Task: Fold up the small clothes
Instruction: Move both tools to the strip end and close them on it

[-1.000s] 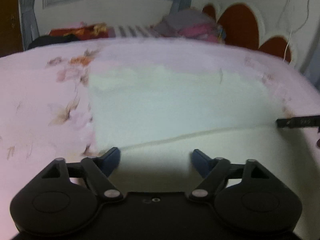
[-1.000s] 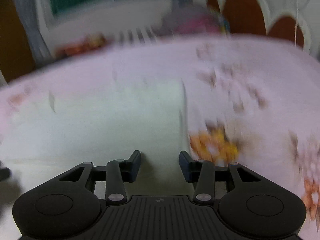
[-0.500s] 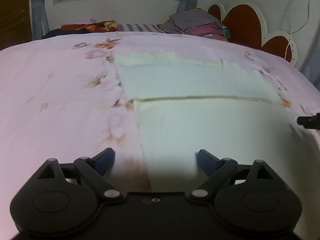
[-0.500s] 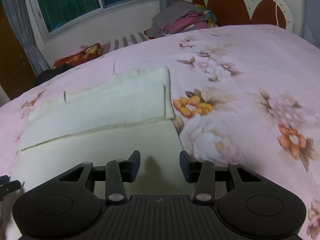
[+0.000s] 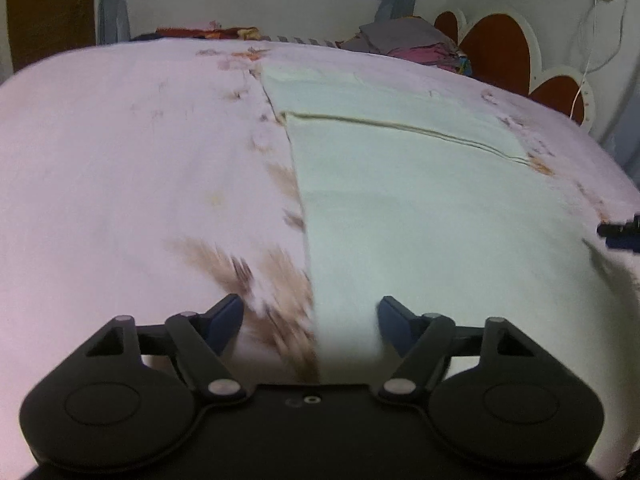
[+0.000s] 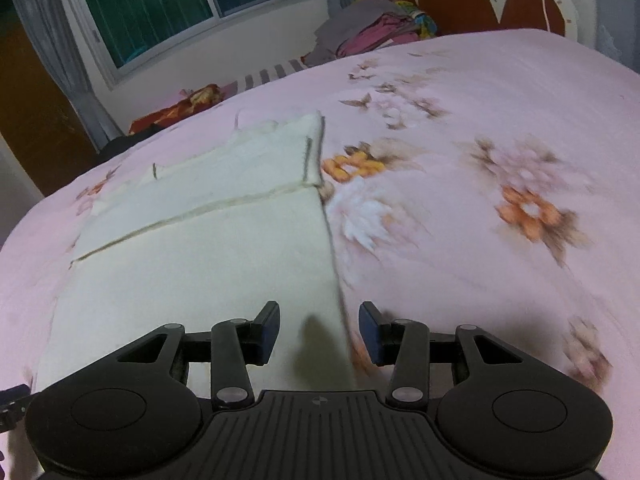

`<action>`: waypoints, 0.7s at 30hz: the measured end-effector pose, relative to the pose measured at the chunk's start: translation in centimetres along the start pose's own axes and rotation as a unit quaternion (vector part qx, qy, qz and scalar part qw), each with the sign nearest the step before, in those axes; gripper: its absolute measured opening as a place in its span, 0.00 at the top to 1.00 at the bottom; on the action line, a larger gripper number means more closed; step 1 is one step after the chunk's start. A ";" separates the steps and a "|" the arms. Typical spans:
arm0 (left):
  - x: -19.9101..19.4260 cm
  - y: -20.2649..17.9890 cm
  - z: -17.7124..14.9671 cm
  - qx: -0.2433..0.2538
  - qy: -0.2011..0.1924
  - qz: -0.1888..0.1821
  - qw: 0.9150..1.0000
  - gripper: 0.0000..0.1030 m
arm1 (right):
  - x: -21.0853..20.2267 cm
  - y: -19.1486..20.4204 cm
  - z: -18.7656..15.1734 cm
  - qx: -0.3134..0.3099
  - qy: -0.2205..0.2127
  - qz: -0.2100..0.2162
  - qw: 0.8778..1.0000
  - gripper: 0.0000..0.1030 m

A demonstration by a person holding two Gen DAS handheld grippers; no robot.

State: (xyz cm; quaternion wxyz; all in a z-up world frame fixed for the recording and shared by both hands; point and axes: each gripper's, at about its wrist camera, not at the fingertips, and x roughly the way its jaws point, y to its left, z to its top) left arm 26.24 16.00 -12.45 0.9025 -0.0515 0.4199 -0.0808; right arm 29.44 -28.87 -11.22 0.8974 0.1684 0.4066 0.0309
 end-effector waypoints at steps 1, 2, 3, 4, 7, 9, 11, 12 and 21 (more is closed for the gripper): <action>-0.4 -0.3 -0.6 -0.005 0.000 0.002 1.000 0.30 | -0.7 -0.5 -0.7 0.003 0.002 0.003 1.000 0.58; -0.9 -0.7 -1.2 -0.009 0.002 0.003 1.000 0.30 | -1.5 -1.2 -1.5 0.006 0.005 0.006 1.000 0.58; -1.4 -1.0 -1.7 -0.015 0.003 0.002 1.000 0.30 | -2.2 -1.8 -2.3 0.012 0.009 0.009 1.000 0.58; -1.9 -1.2 -2.3 -0.023 0.002 -0.002 1.000 0.30 | -2.9 -2.3 -3.1 0.018 0.013 0.013 1.000 0.58; -3.5 -1.6 -4.3 -0.051 0.004 -0.017 0.999 0.33 | -4.8 -4.0 -5.5 0.030 0.028 0.031 0.999 0.58; -4.5 -1.8 -5.5 -0.062 0.003 -0.023 0.998 0.37 | -5.9 -4.7 -7.0 0.035 0.038 0.043 0.998 0.58; -5.5 -1.8 -6.8 -0.077 0.003 -0.034 0.996 0.40 | -6.9 -5.3 -8.3 0.041 0.044 0.059 0.996 0.58; -5.8 -1.6 -7.3 -0.088 0.003 -0.040 0.995 0.41 | -7.3 -5.5 -8.9 0.045 0.047 0.070 0.995 0.58; -7.2 0.8 -9.9 -0.179 0.013 -0.109 0.978 0.54 | -9.8 -6.3 -12.6 0.075 0.069 0.146 0.984 0.58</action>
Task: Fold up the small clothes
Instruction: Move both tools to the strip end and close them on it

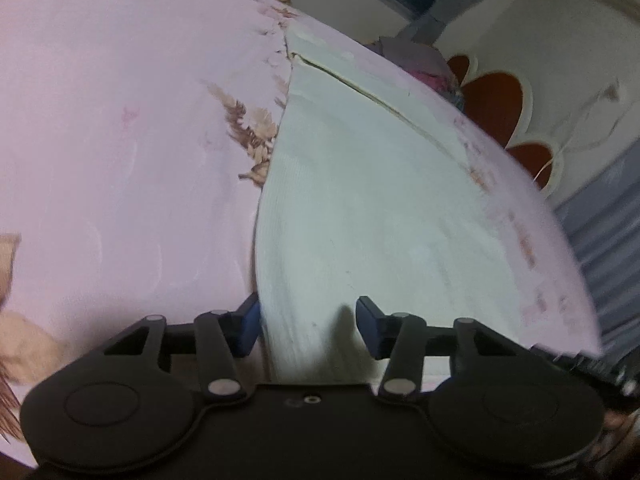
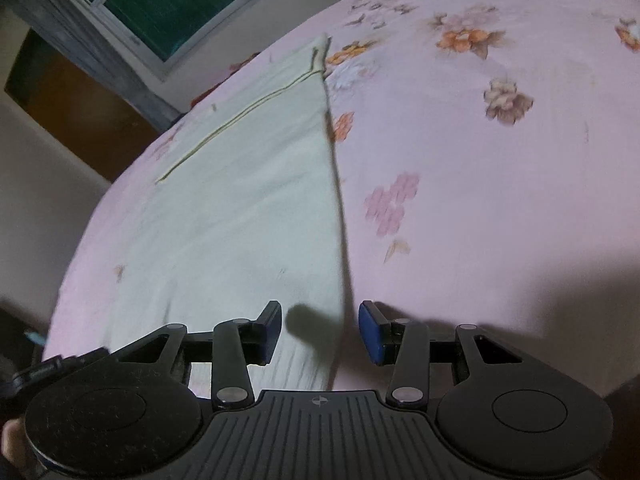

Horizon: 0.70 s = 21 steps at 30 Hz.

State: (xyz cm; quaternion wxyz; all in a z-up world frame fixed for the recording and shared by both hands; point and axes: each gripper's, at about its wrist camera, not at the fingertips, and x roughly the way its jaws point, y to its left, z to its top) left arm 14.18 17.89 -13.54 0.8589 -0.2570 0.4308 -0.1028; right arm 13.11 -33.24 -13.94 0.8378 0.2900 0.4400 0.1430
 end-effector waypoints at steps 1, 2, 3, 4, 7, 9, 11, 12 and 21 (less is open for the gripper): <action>-0.1 0.4 -0.2 -0.015 -0.001 -0.011 1.000 0.54 | -0.1 0.0 -0.2 0.005 0.001 0.007 1.000 0.58; 0.1 0.4 -0.5 -0.028 -0.003 -0.019 0.999 0.54 | -0.1 -0.1 -0.4 0.013 0.003 0.017 1.000 0.58; 0.1 0.7 -0.5 -0.042 -0.004 -0.029 0.999 0.55 | -0.1 -0.1 -0.5 0.021 0.006 0.026 0.999 0.58; 0.3 1.0 -0.5 -0.052 -0.004 -0.037 0.998 0.56 | 0.0 -0.1 -0.5 0.025 0.007 0.032 0.999 0.58; 0.9 1.5 0.1 -0.071 -0.007 -0.044 0.997 0.62 | 0.3 0.1 -0.1 0.028 0.003 0.039 0.999 0.58; 1.2 1.8 0.5 -0.082 -0.011 -0.052 0.995 0.62 | 0.6 -0.3 0.2 0.047 -0.003 0.049 0.998 0.58; 1.5 1.7 0.7 -0.075 -0.011 -0.053 0.996 0.62 | 0.9 -0.7 0.6 0.067 -0.007 0.058 0.996 0.58; 1.6 1.6 0.7 -0.071 -0.011 -0.051 0.996 0.62 | 0.9 -0.8 0.7 0.068 -0.012 0.058 0.996 0.58; 1.9 2.1 0.7 -0.073 -0.008 -0.060 0.995 0.62 | 1.5 -2.4 2.5 0.081 -0.023 0.050 0.995 0.58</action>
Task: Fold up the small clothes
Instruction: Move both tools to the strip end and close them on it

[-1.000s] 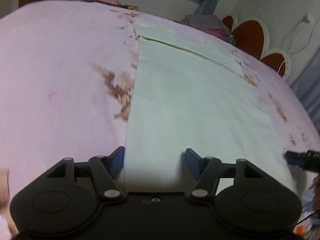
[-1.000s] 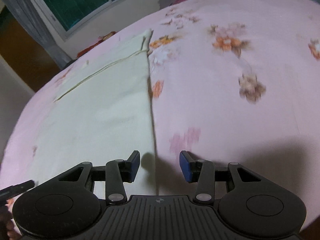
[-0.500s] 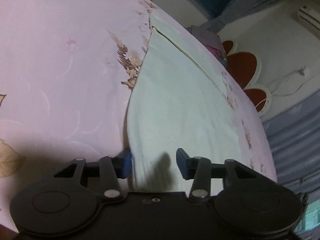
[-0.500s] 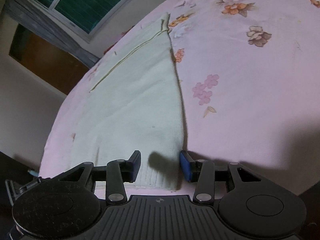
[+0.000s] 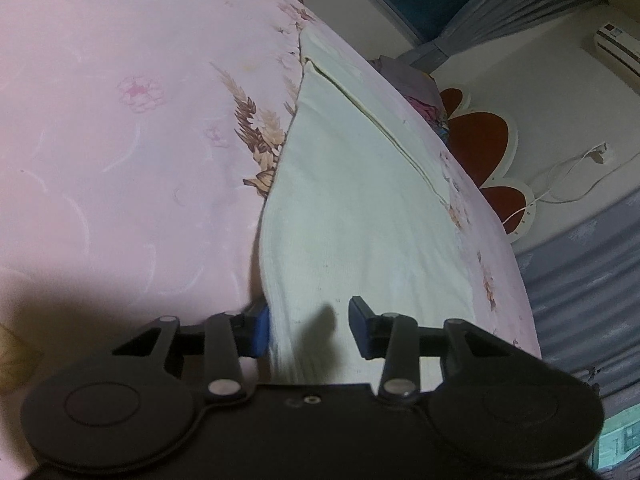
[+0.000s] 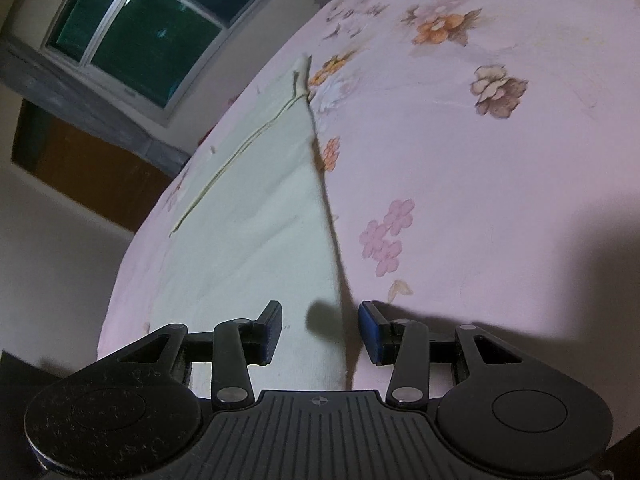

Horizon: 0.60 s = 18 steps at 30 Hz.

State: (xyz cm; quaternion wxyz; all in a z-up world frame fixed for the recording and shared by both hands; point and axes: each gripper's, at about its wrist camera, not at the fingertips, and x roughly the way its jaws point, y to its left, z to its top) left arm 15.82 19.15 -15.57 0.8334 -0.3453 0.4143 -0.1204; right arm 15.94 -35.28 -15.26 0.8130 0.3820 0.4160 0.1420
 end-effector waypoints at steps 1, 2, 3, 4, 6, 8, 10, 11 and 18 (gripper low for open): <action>0.0 0.1 0.0 -0.001 0.000 -0.002 1.000 0.62 | 0.0 0.1 -0.2 -0.003 0.005 0.007 1.000 0.58; -0.1 0.2 -0.2 -0.003 0.000 -0.004 1.000 0.62 | 0.0 0.1 -0.5 -0.006 0.010 0.013 1.000 0.62; -0.2 0.2 -0.2 -0.005 0.000 -0.007 1.000 0.62 | 0.0 0.2 -0.9 -0.010 0.012 0.015 1.000 0.76; -0.2 0.3 -0.3 -0.008 0.001 -0.010 1.000 0.62 | 0.0 0.2 -1.2 -0.011 0.017 0.016 1.000 0.83; -0.5 0.5 -0.5 -0.012 0.001 -0.014 1.000 0.62 | -0.2 0.0 -1.9 -0.006 0.019 0.026 0.999 0.88; -0.7 0.6 -0.9 -0.011 0.002 -0.017 1.000 0.62 | -0.6 -0.2 -2.4 0.003 0.016 0.038 0.999 0.88; -0.7 0.6 -1.0 -0.009 0.003 -0.020 1.000 0.62 | -0.6 -0.2 -2.7 0.010 0.027 0.061 0.998 0.88; -0.7 0.6 -1.0 -0.009 0.003 -0.019 1.000 0.62 | -0.4 -0.1 -2.7 0.007 0.033 0.061 0.998 0.88; -1.8 0.4 -0.2 -0.029 -0.053 -0.035 0.998 0.96 | -2.1 2.4 -1.7 -0.046 -0.029 0.070 0.996 0.98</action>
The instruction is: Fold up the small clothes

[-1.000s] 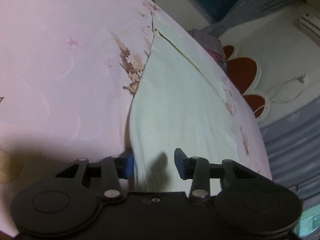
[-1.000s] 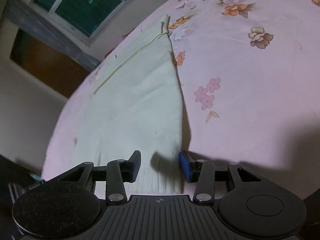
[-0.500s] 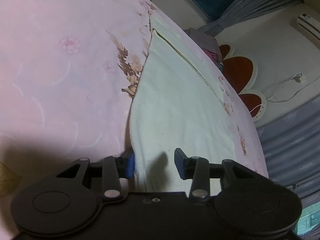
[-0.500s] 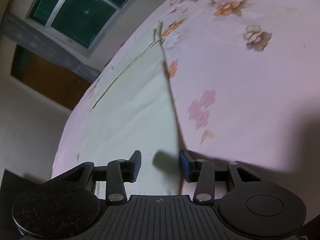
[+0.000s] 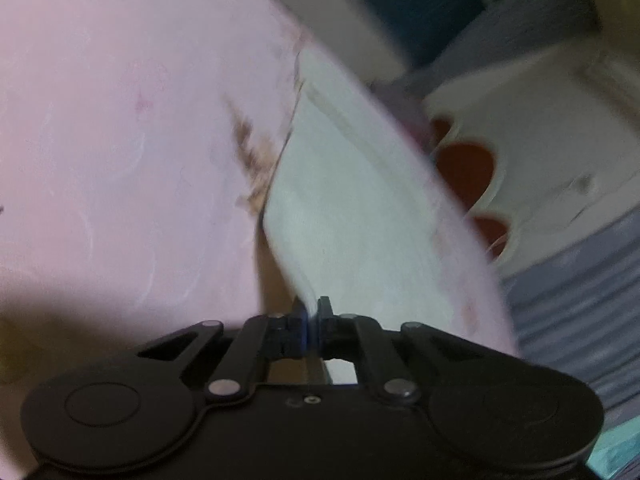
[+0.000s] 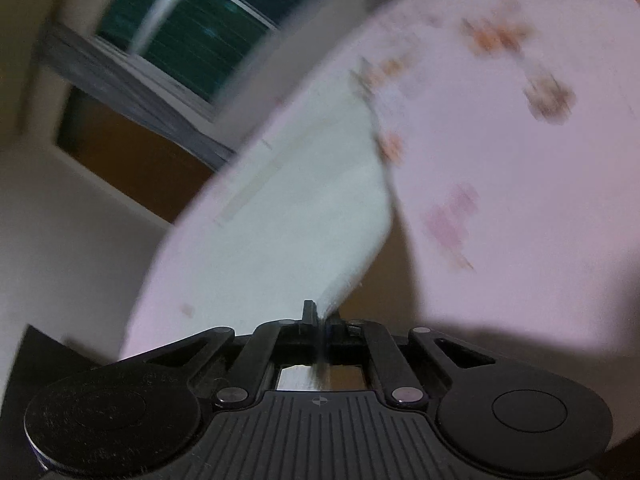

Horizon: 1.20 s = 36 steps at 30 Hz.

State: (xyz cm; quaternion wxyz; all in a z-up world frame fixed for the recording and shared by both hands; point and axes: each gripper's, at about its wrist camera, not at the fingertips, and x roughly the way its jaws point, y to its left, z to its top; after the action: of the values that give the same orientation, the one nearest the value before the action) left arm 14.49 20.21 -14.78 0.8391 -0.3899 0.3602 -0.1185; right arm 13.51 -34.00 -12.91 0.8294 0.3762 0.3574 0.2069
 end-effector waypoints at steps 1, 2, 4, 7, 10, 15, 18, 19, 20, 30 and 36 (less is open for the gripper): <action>-0.3 0.1 0.0 -0.001 -0.007 0.005 1.000 0.96 | -0.4 0.5 0.2 -0.011 -0.006 0.004 1.000 0.98; -0.2 0.4 -0.1 0.003 -0.002 0.018 1.000 0.96 | -0.6 0.8 0.4 -0.020 -0.010 0.004 1.000 0.98; 0.8 1.0 -0.5 0.001 0.026 0.040 0.999 0.96 | 0.1 0.4 0.3 -0.025 0.005 -0.009 1.000 0.98; 1.3 1.8 -1.1 -0.026 0.029 0.029 0.999 0.94 | 1.7 -1.2 -0.3 -0.015 0.060 -0.059 0.996 0.98; 1.2 1.8 -1.1 -0.034 0.030 0.009 0.999 0.79 | 1.7 -1.5 -0.8 0.000 0.059 -0.045 0.997 0.98; 1.6 0.6 -1.3 0.001 0.034 0.043 0.998 0.96 | 2.2 -2.3 -0.6 0.011 0.064 -0.038 0.997 0.98; 0.8 0.5 -1.7 0.001 0.010 0.044 0.999 0.97 | 1.8 -1.7 -0.5 -0.006 0.061 -0.022 0.998 0.98; 0.4 0.4 -1.8 -0.001 -0.001 0.040 0.999 0.97 | 1.1 -1.3 -0.3 -0.011 0.051 -0.005 0.999 0.98; 0.2 0.6 -1.8 -0.006 -0.002 0.041 0.999 0.97 | 0.5 -0.9 -0.2 -0.017 0.036 0.008 0.999 0.98; -0.4 -3.1 2.7 0.012 -0.047 0.009 0.999 0.97 | 1.2 2.2 5.1 -0.040 -0.003 0.009 0.999 0.98; 3.0 -6.3 10.0 -0.001 -0.083 -0.061 0.995 0.97 | 4.5 5.8 12.8 -0.049 -0.048 0.022 0.997 0.98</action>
State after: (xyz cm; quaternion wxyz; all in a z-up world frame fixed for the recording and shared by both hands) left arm 24.10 20.30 -7.28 0.8572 -0.4203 0.2645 -0.1363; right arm 25.66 -33.67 -4.48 0.8581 0.3527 0.2984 0.2240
